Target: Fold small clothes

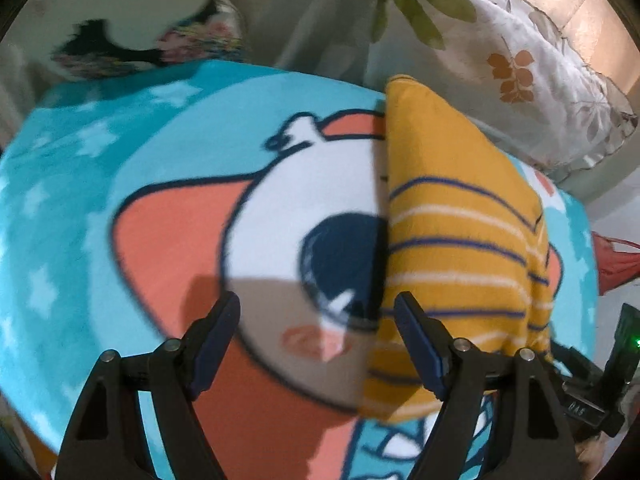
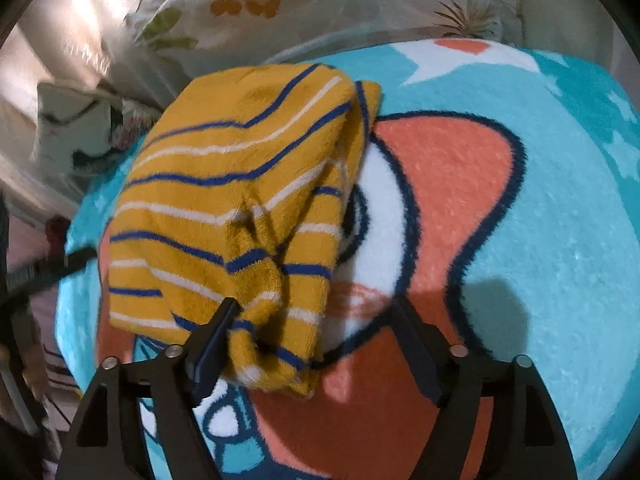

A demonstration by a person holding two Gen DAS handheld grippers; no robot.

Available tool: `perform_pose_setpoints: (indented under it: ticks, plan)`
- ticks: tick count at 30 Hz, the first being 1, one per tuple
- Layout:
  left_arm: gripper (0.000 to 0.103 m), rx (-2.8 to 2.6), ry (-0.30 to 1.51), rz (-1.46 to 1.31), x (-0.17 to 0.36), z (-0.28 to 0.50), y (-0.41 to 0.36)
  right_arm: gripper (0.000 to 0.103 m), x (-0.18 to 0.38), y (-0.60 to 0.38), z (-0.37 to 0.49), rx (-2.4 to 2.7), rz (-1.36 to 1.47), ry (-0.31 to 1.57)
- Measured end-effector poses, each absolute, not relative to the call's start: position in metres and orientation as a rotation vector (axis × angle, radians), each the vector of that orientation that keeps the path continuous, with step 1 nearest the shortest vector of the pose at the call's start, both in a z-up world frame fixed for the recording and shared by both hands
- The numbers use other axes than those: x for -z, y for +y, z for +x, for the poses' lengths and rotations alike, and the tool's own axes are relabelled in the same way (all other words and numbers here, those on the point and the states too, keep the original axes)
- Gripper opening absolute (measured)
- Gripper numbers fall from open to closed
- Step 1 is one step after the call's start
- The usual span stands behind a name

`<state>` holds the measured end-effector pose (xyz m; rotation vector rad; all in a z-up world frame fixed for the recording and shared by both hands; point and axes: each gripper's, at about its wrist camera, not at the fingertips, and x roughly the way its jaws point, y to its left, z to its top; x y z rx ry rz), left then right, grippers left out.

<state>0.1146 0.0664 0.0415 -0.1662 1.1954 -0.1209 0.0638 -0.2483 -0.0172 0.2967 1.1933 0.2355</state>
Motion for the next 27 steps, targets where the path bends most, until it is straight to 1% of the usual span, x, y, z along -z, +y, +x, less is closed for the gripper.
perform_pose_setpoints:
  ticks: [2,4,7,14,17,20,25,26,27]
  plan:
    - [0.078,0.172,1.200,-0.161,-0.038,0.126,0.060,0.082,0.012,-0.256,0.064,-0.211,0.352,1.208]
    - [0.078,0.215,1.198,-0.145,-0.035,0.136,0.052,0.082,0.000,-0.274,0.061,-0.187,0.474,1.150]
    - [0.079,0.261,1.190,-0.158,-0.031,0.151,0.049,0.082,-0.007,-0.294,0.060,-0.120,0.558,1.107]
    - [0.080,0.425,1.277,-0.427,-0.011,0.168,0.051,0.082,0.002,-0.291,0.058,-0.064,0.612,1.109]
    - [0.084,0.483,1.293,-0.475,-0.007,0.162,0.046,0.082,0.004,-0.275,0.067,-0.089,0.598,1.104]
    - [0.087,0.511,1.309,-0.460,-0.005,0.149,0.041,0.082,0.008,-0.267,0.080,-0.087,0.589,1.116]
    - [0.087,0.528,1.341,-0.352,0.005,0.127,0.025,0.082,0.018,-0.252,0.090,-0.101,0.600,1.145]
    - [0.086,0.527,1.327,-0.285,0.002,0.119,0.017,0.082,0.023,-0.250,0.090,-0.105,0.612,1.155]
    - [0.069,0.551,1.341,-0.226,0.001,0.112,0.007,0.083,0.025,-0.249,0.089,-0.105,0.622,1.150]
